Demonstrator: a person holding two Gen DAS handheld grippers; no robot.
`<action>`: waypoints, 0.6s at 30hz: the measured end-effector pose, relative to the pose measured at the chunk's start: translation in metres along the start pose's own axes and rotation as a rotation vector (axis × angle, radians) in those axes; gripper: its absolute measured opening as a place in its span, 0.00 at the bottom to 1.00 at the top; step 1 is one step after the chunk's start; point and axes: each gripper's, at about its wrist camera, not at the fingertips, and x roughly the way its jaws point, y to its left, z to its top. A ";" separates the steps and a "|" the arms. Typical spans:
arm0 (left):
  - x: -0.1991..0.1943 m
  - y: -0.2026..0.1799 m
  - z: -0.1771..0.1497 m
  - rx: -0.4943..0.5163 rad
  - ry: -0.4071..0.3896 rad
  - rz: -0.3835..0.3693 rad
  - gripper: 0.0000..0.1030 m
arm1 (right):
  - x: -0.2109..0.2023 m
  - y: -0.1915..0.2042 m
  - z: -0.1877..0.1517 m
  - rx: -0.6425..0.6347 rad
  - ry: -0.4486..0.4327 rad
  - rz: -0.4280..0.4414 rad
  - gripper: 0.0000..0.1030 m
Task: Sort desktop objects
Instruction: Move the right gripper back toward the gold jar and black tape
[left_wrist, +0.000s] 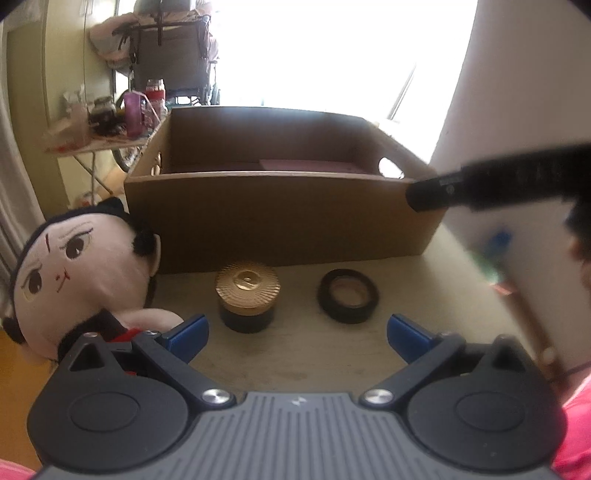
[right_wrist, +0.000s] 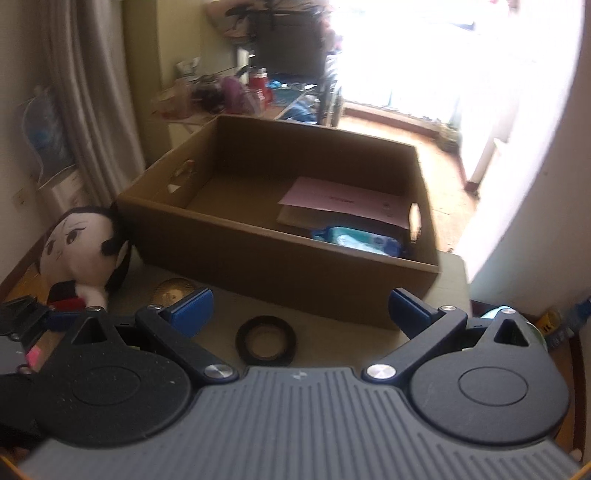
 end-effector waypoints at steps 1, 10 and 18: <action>0.003 0.000 0.000 0.008 0.000 0.008 1.00 | 0.002 0.001 0.001 0.000 -0.008 0.020 0.99; 0.031 0.005 0.000 0.053 0.011 0.037 0.99 | 0.051 0.009 0.012 0.083 0.063 0.213 0.99; 0.049 0.002 0.001 0.108 0.019 0.055 0.94 | 0.101 0.016 0.017 0.146 0.159 0.339 0.93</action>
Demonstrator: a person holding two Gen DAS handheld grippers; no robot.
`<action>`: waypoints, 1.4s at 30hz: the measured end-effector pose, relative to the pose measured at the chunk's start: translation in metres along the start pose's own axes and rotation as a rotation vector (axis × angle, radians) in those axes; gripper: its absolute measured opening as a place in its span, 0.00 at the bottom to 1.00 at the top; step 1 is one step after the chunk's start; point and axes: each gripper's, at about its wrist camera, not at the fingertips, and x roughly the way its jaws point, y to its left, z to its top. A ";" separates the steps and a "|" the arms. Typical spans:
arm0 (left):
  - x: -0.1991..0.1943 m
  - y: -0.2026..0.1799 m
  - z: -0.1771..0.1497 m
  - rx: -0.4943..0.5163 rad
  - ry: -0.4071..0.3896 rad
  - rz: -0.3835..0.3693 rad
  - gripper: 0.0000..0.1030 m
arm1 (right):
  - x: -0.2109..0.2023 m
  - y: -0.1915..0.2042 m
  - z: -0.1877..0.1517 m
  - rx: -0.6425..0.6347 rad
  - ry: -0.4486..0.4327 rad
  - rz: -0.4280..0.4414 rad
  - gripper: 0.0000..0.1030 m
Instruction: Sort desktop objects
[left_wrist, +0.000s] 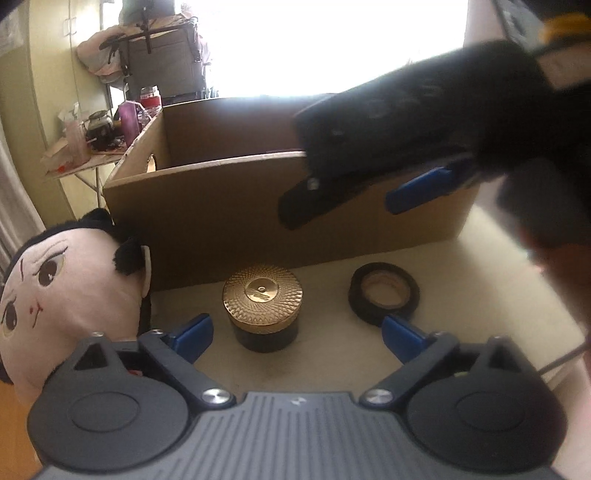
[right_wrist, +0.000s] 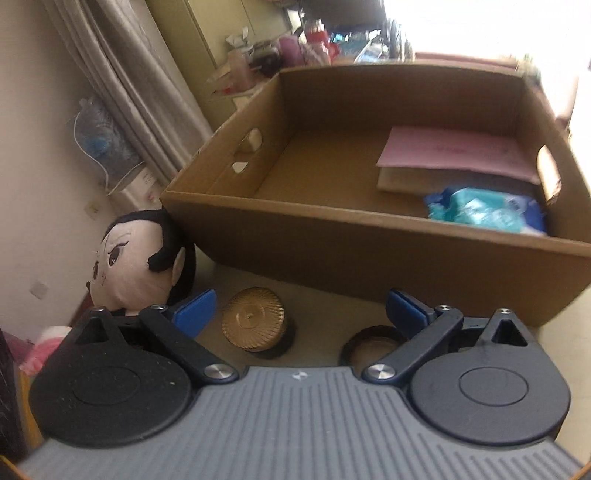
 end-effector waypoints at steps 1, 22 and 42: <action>0.002 0.000 0.000 0.009 0.001 0.004 0.93 | 0.005 0.000 0.001 0.005 0.012 0.012 0.91; 0.036 0.008 0.015 0.008 0.139 -0.049 0.86 | 0.073 0.000 0.014 0.090 0.267 0.228 0.55; -0.003 -0.037 -0.017 0.072 0.152 -0.195 0.86 | 0.019 -0.017 -0.034 0.106 0.280 0.157 0.56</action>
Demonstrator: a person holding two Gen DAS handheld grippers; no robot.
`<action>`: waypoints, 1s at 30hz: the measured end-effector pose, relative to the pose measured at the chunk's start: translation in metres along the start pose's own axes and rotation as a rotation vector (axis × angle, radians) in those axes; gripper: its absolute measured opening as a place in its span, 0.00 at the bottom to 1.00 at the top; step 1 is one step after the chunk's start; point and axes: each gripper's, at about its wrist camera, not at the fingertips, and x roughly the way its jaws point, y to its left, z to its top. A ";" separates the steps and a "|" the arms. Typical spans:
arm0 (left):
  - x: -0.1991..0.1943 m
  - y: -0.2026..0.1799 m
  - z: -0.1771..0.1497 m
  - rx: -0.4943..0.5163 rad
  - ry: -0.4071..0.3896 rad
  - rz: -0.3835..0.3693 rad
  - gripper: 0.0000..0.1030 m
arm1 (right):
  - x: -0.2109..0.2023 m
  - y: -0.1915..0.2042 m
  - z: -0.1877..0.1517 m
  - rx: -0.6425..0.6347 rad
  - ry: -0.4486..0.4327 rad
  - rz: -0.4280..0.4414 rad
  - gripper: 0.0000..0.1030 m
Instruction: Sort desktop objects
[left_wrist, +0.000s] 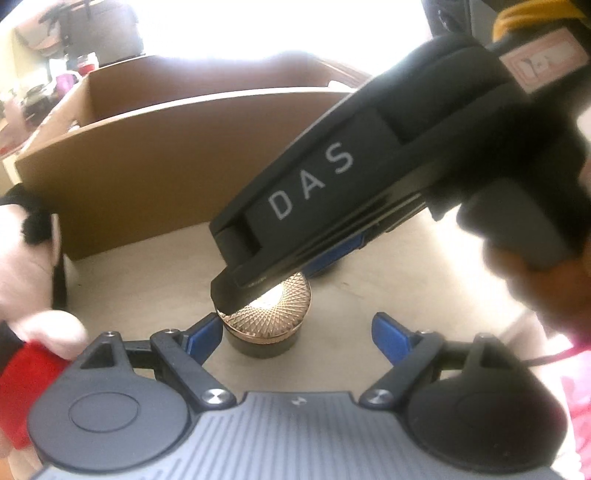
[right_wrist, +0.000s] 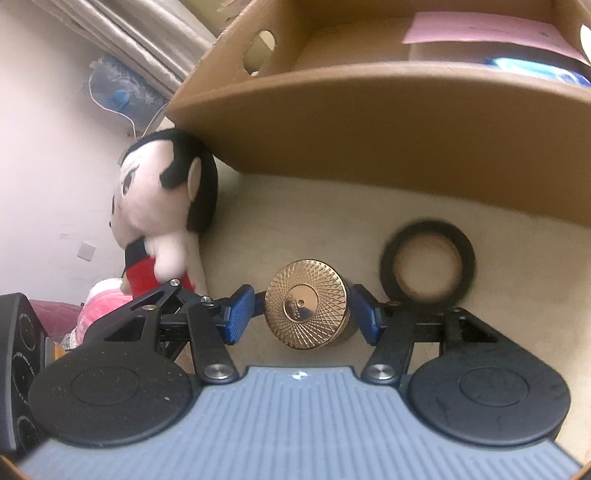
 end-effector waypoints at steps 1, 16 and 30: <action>-0.001 -0.004 -0.002 0.009 0.000 -0.007 0.85 | -0.003 -0.002 -0.005 0.008 -0.004 -0.003 0.56; -0.004 -0.011 -0.028 -0.021 -0.069 -0.077 0.90 | -0.044 -0.020 -0.047 0.104 -0.165 -0.076 0.58; 0.005 -0.010 -0.041 -0.034 -0.050 -0.075 0.97 | -0.085 0.007 -0.043 -0.099 -0.336 -0.352 0.91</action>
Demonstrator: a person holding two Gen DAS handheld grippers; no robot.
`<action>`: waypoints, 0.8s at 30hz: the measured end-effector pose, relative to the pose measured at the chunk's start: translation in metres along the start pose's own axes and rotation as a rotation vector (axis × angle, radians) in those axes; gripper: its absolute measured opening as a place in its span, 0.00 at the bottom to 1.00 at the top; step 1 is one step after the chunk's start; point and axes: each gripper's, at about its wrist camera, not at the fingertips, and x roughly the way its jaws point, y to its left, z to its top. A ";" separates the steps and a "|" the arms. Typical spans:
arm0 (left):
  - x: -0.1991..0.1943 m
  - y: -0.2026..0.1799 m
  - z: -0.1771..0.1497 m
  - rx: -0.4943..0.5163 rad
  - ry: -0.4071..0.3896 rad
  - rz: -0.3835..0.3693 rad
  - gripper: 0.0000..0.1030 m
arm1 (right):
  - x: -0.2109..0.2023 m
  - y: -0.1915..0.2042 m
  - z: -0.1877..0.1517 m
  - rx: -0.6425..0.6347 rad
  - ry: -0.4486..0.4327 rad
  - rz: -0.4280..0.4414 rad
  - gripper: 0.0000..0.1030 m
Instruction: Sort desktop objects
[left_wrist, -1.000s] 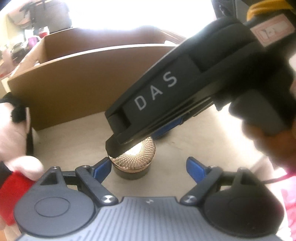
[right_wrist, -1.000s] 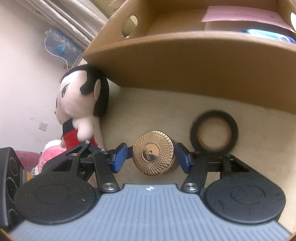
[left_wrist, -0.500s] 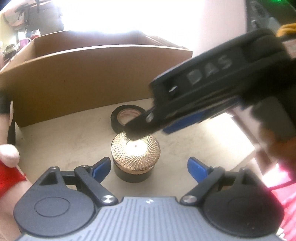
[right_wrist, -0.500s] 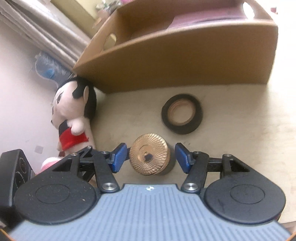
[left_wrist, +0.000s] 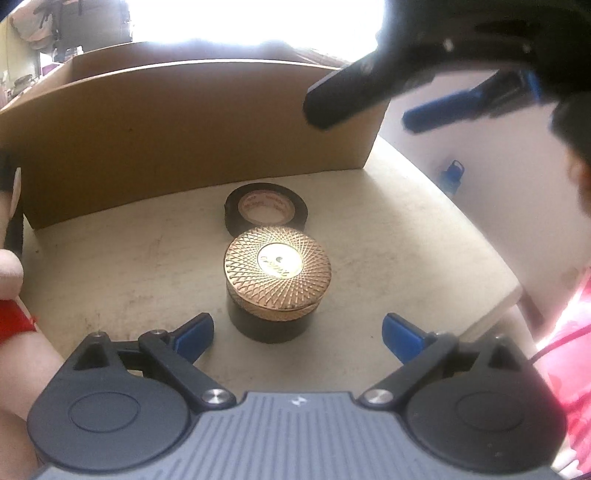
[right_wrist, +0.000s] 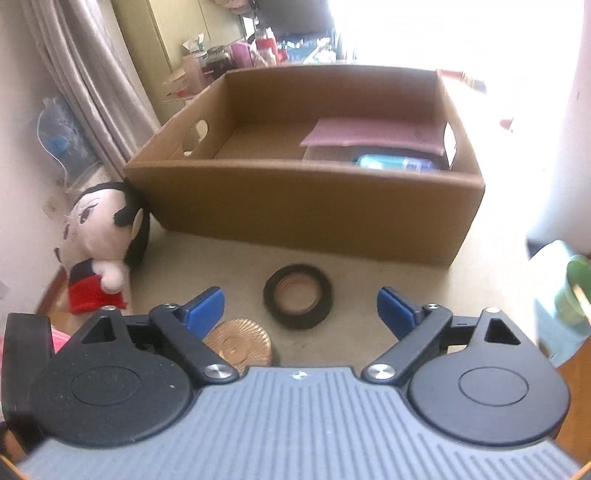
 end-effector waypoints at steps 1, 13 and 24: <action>0.000 0.001 -0.001 -0.003 0.001 0.004 0.98 | -0.002 0.002 0.002 -0.016 -0.010 -0.009 0.94; -0.012 0.002 -0.010 0.012 -0.007 0.009 1.00 | -0.025 0.027 0.008 -0.236 -0.157 -0.155 0.99; -0.033 0.007 -0.015 0.009 -0.007 -0.011 1.00 | -0.031 0.030 0.012 -0.278 -0.164 -0.134 0.99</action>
